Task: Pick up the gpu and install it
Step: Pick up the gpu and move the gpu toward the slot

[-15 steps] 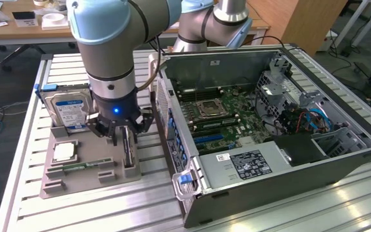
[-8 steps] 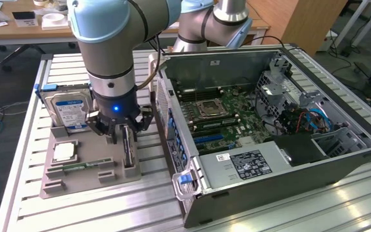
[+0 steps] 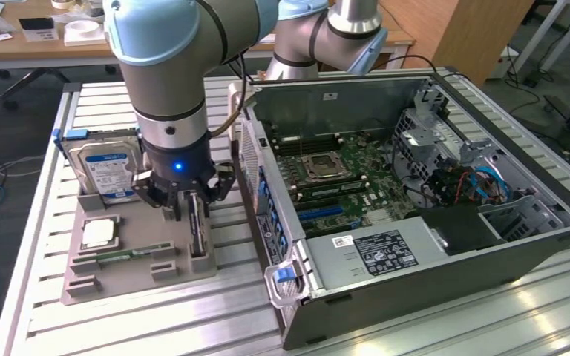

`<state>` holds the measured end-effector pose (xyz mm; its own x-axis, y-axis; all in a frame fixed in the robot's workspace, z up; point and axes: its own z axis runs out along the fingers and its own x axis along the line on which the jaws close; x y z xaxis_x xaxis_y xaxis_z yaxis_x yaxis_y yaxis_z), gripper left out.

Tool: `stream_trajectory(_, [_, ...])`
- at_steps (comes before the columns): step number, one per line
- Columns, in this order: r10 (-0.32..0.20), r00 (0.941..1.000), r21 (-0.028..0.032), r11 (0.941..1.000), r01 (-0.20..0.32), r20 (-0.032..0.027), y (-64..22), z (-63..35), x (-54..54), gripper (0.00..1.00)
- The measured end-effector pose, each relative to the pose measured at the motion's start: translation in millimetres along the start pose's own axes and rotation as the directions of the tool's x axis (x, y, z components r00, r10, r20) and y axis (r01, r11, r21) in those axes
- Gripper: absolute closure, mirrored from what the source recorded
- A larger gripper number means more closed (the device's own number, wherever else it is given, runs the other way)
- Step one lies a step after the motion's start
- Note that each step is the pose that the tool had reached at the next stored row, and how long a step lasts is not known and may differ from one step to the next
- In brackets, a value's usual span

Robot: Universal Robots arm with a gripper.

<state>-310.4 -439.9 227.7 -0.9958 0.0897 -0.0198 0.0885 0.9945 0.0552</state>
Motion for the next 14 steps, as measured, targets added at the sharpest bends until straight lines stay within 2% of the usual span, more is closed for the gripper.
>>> stream_trajectory(3, [0.0, 1.0, 0.0, 1.0, 0.0, 0.0, 0.0, 0.0, 0.0, 0.55])
stream_trajectory(4, [0.0, 1.0, 0.0, 1.0, 0.0, 0.0, 0.0, 0.0, 0.0, 0.61])
stream_trajectory(14, [0.0, 1.0, -0.0001, 1.0, 0.0, 0.0001, 0.1, -1.4, 0.0, 0.61])
